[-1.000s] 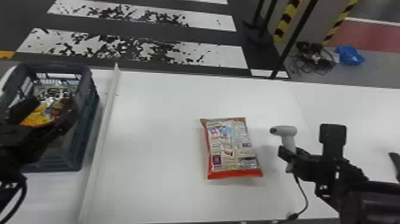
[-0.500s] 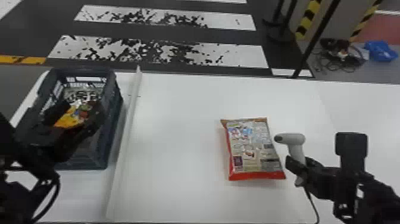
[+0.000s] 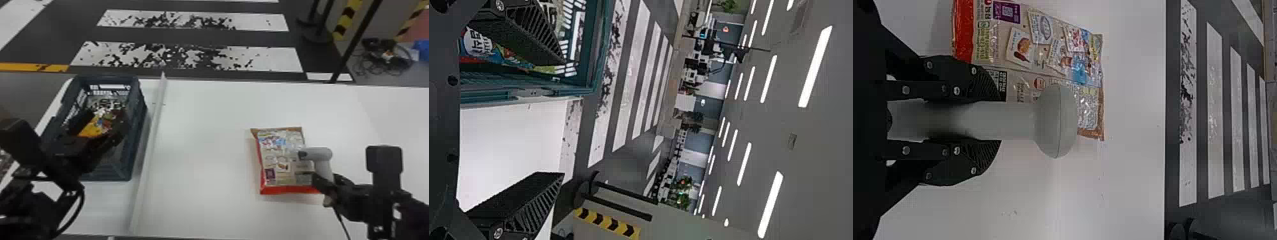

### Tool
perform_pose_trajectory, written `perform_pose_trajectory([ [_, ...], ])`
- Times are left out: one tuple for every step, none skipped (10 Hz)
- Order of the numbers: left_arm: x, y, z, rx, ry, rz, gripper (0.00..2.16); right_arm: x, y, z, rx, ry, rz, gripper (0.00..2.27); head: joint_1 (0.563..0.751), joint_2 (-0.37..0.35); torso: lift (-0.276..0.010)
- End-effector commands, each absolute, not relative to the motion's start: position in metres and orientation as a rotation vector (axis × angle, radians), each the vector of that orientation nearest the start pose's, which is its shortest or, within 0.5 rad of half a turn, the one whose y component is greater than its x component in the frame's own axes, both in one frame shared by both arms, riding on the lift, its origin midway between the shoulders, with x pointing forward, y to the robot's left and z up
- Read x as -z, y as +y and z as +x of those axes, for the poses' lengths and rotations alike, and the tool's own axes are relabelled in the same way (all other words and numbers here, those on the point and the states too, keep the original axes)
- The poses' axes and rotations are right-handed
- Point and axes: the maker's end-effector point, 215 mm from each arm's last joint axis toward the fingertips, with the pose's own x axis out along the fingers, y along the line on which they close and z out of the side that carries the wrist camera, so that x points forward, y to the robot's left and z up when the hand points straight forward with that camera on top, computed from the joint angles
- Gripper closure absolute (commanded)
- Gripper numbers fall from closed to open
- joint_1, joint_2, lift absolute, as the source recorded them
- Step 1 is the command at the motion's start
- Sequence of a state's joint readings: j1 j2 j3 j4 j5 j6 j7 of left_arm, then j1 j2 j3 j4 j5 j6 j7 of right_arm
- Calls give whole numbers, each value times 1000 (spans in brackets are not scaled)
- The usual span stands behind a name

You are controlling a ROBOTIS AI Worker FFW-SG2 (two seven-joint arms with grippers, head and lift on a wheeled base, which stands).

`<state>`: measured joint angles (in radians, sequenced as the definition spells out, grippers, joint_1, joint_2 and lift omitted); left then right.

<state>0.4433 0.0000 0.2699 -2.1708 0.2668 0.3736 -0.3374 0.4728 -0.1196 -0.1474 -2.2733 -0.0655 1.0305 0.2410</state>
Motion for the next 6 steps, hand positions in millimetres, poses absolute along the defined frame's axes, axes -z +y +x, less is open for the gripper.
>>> perform_pose_trajectory([
  [333, 279, 451, 151, 155, -199, 83, 479, -269, 363, -129, 803, 16, 2256, 695, 12, -95],
  [333, 280, 451, 150, 155, -198, 80, 479, -268, 362, -131, 803, 16, 2256, 695, 13, -95],
  [331, 280, 452, 150, 153, -196, 80, 479, -269, 362, -129, 803, 18, 2256, 695, 15, -95],
  [331, 280, 452, 150, 153, -196, 83, 478, -268, 363, -131, 800, 17, 2256, 695, 16, -95],
  [333, 280, 451, 149, 156, -197, 80, 475, -270, 364, -127, 795, 16, 2256, 695, 16, -95],
  [333, 280, 451, 149, 156, -197, 83, 472, -274, 366, -119, 788, 15, 2256, 695, 16, -95],
])
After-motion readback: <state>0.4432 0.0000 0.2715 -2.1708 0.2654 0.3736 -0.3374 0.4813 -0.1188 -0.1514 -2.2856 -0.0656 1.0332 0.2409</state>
